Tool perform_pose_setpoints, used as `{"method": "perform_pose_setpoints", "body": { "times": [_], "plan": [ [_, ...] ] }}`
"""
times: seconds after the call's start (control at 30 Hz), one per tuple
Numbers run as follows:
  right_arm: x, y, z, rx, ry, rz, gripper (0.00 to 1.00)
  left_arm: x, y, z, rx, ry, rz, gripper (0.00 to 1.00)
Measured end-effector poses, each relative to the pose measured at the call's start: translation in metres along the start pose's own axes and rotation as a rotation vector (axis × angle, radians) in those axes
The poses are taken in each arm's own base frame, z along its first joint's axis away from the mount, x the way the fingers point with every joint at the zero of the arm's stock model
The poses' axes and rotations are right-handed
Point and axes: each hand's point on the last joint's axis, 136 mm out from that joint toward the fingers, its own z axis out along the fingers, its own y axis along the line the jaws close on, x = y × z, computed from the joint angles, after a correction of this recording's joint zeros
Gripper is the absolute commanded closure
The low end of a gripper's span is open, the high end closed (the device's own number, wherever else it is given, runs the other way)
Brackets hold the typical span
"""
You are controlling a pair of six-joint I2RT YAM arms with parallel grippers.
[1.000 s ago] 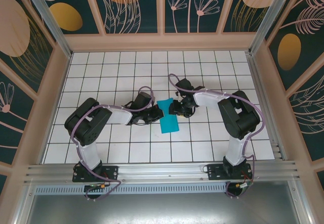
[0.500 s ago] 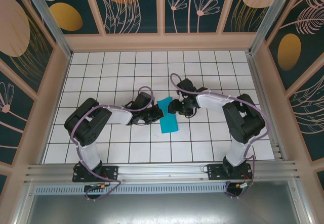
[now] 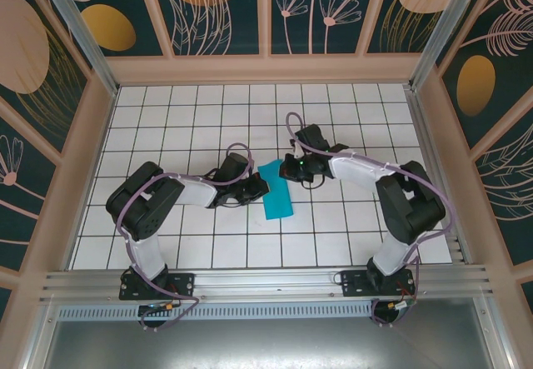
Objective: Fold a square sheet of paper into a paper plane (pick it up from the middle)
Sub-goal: Hold the square sheet of paper at the center of the table, then fold the square sheet of paper in half at the center of the table.
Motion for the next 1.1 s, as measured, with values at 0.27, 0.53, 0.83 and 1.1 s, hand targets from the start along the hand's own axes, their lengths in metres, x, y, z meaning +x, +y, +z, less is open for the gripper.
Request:
{"method": "perform_pose_setpoints", "body": {
  "times": [0.27,0.53,0.83,1.1],
  "plan": [
    [0.022,-0.011,0.030,0.025,0.092,0.015,1.00,0.000,0.000,0.000,0.000,-0.001,0.000,1.00],
    [0.027,-0.019,0.042,0.033,0.122,0.027,1.00,0.000,0.001,0.000,-0.002,0.002,-0.001,1.00],
    [0.027,-0.024,0.040,-0.033,0.102,0.035,1.00,0.001,0.003,0.001,-0.013,0.005,-0.021,1.00],
    [0.027,-0.059,0.013,-0.047,0.040,0.091,1.00,0.002,0.005,0.002,-0.011,0.004,-0.028,1.00]
  ]
}}
